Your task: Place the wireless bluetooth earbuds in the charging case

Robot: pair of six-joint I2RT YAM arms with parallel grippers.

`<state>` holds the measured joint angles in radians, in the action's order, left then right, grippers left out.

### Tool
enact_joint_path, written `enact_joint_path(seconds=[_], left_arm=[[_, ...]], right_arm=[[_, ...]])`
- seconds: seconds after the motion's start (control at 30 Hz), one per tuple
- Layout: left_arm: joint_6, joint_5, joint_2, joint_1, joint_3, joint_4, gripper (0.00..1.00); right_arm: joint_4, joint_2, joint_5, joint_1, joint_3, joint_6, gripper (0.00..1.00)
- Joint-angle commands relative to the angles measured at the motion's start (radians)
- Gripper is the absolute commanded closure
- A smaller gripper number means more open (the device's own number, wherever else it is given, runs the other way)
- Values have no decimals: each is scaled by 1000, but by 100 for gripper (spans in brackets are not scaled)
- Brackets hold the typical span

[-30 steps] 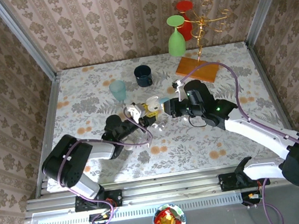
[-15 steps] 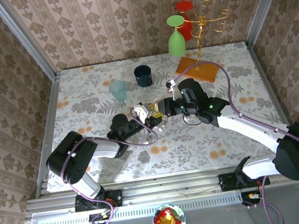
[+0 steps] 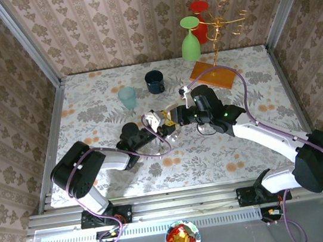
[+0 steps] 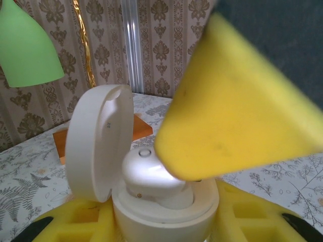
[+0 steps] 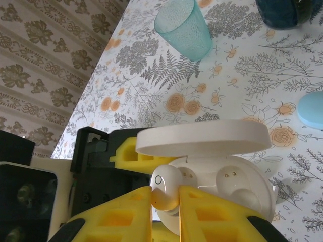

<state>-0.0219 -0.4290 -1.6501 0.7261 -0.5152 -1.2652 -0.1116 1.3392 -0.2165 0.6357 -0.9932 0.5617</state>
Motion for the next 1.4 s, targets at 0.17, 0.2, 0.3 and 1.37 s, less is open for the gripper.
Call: enact_joint_path(seconds=[0.17, 0.2, 0.3, 1.37], left_arm=[[-15, 13, -3, 4, -37, -26, 75], [-15, 13, -2, 5, -36, -27, 75], [-13, 13, 2, 4, -32, -27, 75], [-58, 47, 340, -175, 308, -24, 75]], right_arm=[[-7, 9, 25, 4, 18, 5, 79], [-10, 5, 26, 4, 19, 7, 76], [-21, -14, 47, 3, 19, 4, 66], [-459, 231, 587, -26, -69, -326, 51]])
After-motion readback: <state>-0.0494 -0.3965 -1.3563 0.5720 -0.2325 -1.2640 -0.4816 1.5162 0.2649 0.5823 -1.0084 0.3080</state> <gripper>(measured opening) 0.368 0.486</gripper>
